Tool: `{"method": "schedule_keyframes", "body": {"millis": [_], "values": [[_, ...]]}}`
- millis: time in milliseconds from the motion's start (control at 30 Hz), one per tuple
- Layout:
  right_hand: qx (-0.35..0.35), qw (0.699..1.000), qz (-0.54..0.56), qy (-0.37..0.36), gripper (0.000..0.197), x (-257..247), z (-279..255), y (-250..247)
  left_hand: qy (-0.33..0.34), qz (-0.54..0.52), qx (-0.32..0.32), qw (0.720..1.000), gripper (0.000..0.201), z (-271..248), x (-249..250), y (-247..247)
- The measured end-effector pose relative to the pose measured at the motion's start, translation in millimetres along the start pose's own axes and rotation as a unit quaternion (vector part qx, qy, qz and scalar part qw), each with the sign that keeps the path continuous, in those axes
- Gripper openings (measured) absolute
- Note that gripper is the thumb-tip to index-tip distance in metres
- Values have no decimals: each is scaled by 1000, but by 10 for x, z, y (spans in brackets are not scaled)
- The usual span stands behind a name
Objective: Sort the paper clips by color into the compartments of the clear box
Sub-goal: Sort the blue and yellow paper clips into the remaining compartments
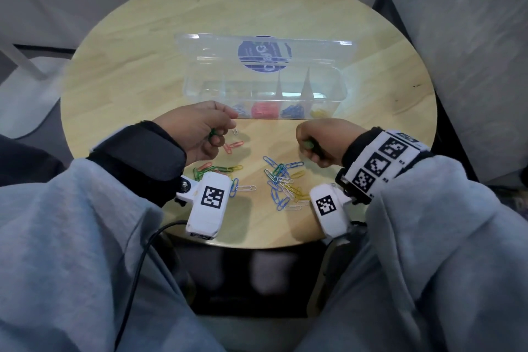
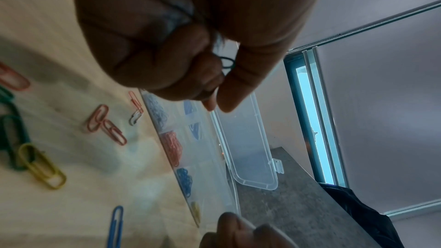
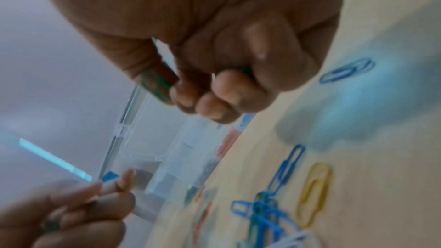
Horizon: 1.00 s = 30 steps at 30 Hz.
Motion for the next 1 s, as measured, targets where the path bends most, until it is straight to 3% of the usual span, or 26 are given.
{"method": "schedule_keyframes", "body": {"millis": [100,200,267,333,400,467,667,867,1000], "values": [[-16,994,111,-16,29,-58,32,67,-4,-1,-2,1000,22,8,-7,-8],[-34,988,146,-37,24,-138,34,145,-6,-19,-1,1000,23,9,-10,-12],[-24,995,85,-54,24,-164,53,156,-4,-26,1,1000,24,10,1,-7],[-4,991,-103,-86,19,-201,43,175,-3,-34,0,999,25,12,11,1],[2,957,-267,-116,13,-240,6,255,-2,-50,-10,999,24,14,12,22],[-8,932,-340,-123,20,-232,-11,336,-3,-59,-26,998,24,16,4,59],[-28,901,-418,-111,20,-192,78,412,-9,-31,-36,999,22,31,-42,116],[-15,893,-435,-116,19,-175,128,392,-10,-24,-42,999,23,33,-58,158],[-2,922,-367,-123,28,-223,120,260,-11,-36,-45,998,23,31,-58,175]]}}
Point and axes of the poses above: each hand's wrist, its own z-axis towards the middle knuckle, its own y-axis out of the palm, x = y × z, the point moved 9 cm from there along z, towards the middle knuckle
